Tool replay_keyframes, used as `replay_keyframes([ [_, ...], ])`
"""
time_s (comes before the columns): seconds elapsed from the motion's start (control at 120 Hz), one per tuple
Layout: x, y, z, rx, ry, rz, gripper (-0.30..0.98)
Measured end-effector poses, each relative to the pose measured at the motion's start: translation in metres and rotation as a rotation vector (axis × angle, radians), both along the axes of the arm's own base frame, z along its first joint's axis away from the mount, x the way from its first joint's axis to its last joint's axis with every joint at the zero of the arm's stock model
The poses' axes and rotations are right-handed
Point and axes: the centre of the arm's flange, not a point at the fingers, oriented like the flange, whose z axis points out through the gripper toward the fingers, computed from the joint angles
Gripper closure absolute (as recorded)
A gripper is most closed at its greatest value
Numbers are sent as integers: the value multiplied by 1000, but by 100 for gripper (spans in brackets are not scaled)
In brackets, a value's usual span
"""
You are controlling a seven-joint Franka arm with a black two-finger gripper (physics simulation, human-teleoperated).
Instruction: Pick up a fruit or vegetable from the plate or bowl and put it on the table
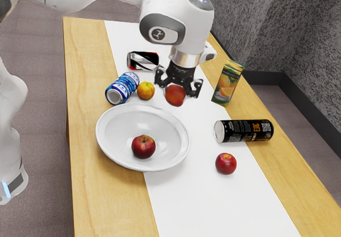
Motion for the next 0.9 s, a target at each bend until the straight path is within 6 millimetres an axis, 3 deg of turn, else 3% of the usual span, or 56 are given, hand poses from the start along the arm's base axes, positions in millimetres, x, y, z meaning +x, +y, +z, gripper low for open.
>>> replay_keyframes([
  [0.142,24,-40,-8,53,43,-61,35],
  [0.3,45,-114,-41,98,99,-168,35],
  [0.417,48,-186,-61,111,117,-275,35],
  [0.5,46,-220,-69,113,122,-326,35],
  [0.658,38,-245,-75,107,130,-368,36],
  [0.767,34,-255,-79,134,122,-399,17],
  [0.9,35,-256,-80,150,114,-410,7],
])
